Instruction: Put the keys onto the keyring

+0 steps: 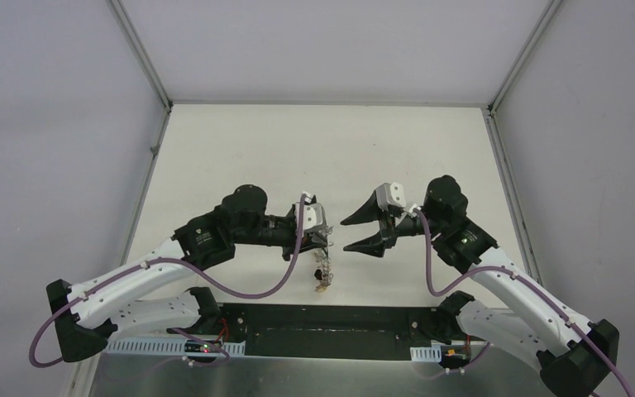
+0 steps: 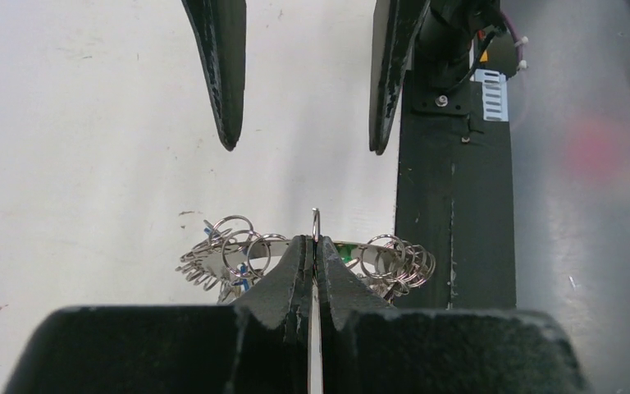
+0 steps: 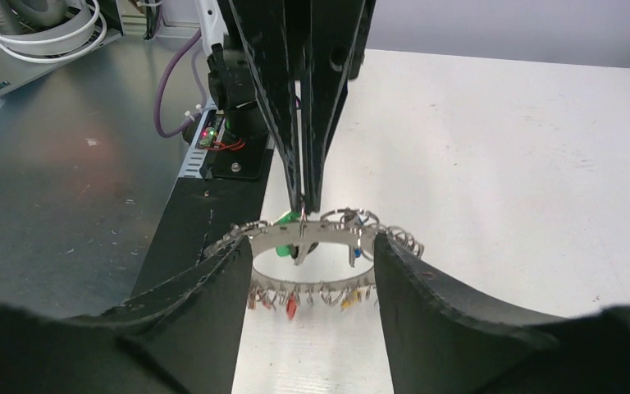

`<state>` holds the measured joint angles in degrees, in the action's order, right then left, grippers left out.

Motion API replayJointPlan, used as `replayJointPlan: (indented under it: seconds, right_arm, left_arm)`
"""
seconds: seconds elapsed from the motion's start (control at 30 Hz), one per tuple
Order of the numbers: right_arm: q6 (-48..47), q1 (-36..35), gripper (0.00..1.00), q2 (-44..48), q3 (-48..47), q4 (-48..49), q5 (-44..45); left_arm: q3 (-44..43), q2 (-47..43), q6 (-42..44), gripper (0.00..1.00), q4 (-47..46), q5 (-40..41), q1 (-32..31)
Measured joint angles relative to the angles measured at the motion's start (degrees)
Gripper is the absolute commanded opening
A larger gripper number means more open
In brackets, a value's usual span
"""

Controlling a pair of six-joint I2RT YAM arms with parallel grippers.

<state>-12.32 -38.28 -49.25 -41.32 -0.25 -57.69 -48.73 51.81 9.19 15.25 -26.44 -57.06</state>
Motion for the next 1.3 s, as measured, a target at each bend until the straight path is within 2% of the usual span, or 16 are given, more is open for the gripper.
replayJointPlan:
  seconds: [0.23, 0.57, 0.77, 0.87, 1.07, 1.3]
  right_arm:
    - [1.2, -0.4, 0.59, -0.2, 0.0, 2.2, 0.4]
    - [9.7, -4.2, 0.57, -4.3, 3.5, 14.6, 6.5]
    - [13.9, -7.6, 0.51, -7.0, 4.7, 21.9, 10.0]
    - [15.7, -9.2, 0.45, -8.0, 5.5, 26.0, 11.9]
    - [17.3, -12.2, 0.44, -10.9, 6.3, 30.5, 15.4]
    - [17.5, -13.5, 0.42, -11.8, 7.2, 32.6, 20.0]
  left_arm:
    - [-16.3, 4.9, 4.0, 0.00, 19.6, 0.1, 0.0]
    - [-35.6, 16.1, 3.8, 0.00, 42.2, 4.7, 0.0]
    - [-42.1, 21.9, 1.9, 0.00, 51.0, 9.1, 0.0]
    - [-45.6, 24.5, 0.6, 0.00, 55.2, 11.3, 0.0]
    - [-51.7, 29.3, -1.1, 0.00, 61.1, 14.1, 0.0]
    - [-52.5, 30.0, -1.3, 0.00, 63.8, 14.6, 0.0]
